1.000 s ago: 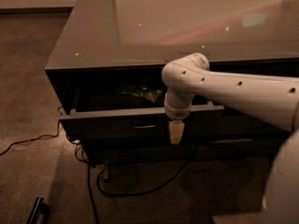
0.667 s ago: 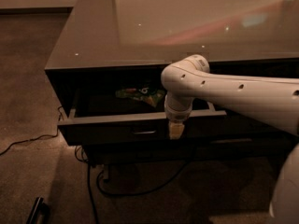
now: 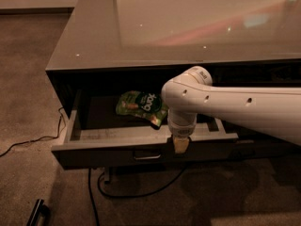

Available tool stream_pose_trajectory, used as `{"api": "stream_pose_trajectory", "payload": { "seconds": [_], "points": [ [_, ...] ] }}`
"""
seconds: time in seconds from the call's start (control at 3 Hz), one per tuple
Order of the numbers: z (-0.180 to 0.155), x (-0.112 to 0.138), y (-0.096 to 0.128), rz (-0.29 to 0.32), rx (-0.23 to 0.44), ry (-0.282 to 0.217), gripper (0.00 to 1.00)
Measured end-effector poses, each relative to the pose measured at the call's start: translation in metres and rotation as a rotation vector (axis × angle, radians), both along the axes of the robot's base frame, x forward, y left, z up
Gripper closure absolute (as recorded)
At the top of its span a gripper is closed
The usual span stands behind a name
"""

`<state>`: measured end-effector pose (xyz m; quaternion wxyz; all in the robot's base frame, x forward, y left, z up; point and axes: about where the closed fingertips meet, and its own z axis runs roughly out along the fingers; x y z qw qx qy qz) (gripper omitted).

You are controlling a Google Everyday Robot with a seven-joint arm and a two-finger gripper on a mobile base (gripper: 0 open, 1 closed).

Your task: Open top drawer

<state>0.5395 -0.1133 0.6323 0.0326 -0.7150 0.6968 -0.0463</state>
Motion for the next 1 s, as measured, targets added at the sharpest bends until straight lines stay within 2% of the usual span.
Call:
{"api": "stream_pose_trajectory", "payload": {
  "seconds": [0.67, 1.0],
  "points": [
    [0.0, 0.0, 0.0, 0.0, 0.0, 0.0, 0.16],
    [0.0, 0.0, 0.0, 0.0, 0.0, 0.0, 0.0]
  ]
}}
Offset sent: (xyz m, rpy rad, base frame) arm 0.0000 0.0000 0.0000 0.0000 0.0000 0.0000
